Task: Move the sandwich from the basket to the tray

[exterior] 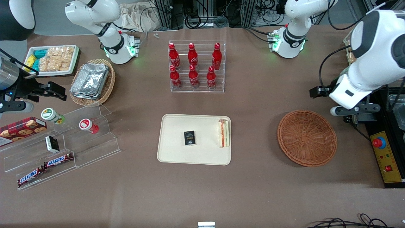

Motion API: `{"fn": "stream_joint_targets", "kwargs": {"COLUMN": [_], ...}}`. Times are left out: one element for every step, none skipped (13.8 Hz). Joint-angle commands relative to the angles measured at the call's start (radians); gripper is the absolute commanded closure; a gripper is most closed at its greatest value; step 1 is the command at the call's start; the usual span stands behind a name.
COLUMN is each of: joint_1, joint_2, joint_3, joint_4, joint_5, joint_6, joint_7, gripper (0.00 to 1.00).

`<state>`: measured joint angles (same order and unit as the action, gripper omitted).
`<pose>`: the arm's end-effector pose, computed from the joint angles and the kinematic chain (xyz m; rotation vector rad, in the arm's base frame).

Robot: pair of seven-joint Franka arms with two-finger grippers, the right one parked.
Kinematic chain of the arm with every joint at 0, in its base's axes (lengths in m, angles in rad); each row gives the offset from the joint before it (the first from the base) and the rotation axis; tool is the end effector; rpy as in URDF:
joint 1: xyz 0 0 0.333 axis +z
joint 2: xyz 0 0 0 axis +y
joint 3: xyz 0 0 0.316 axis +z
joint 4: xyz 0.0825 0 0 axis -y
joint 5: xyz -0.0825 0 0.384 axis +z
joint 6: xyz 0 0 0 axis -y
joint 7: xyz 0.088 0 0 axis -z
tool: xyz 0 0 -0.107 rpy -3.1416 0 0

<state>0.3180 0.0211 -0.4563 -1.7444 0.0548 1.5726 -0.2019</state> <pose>0.5432 -0.0678 0.5332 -3.0510 -0.0877 0.2759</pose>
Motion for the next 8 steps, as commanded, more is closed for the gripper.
{"fn": "stream_joint_targets", "kwargs": {"joint_1": [-0.21, -0.252, -0.252, -0.249, -0.249, -0.252, -0.252, -0.252], "joint_2": [-0.171, -0.211, -0.222, -0.221, -0.213, -0.193, -0.164, -0.117], "joint_3": [0.301, 0.376, 0.389, 0.39, 0.39, 0.386, 0.386, 0.387], "joint_4": [-0.15, -0.191, -0.196, -0.189, -0.176, -0.162, -0.127, -0.071], "joint_5": [-0.061, -0.061, -0.053, -0.052, -0.037, 0.0, 0.011, 0.01], "joint_6": [0.05, 0.064, 0.06, 0.058, 0.058, 0.056, 0.052, 0.047], "joint_7": [0.08, 0.091, 0.093, 0.091, 0.091, 0.081, 0.079, 0.091], "gripper": [0.0, 0.0, 0.0, 0.0, 0.0, 0.0, 0.0, 0.0]}}
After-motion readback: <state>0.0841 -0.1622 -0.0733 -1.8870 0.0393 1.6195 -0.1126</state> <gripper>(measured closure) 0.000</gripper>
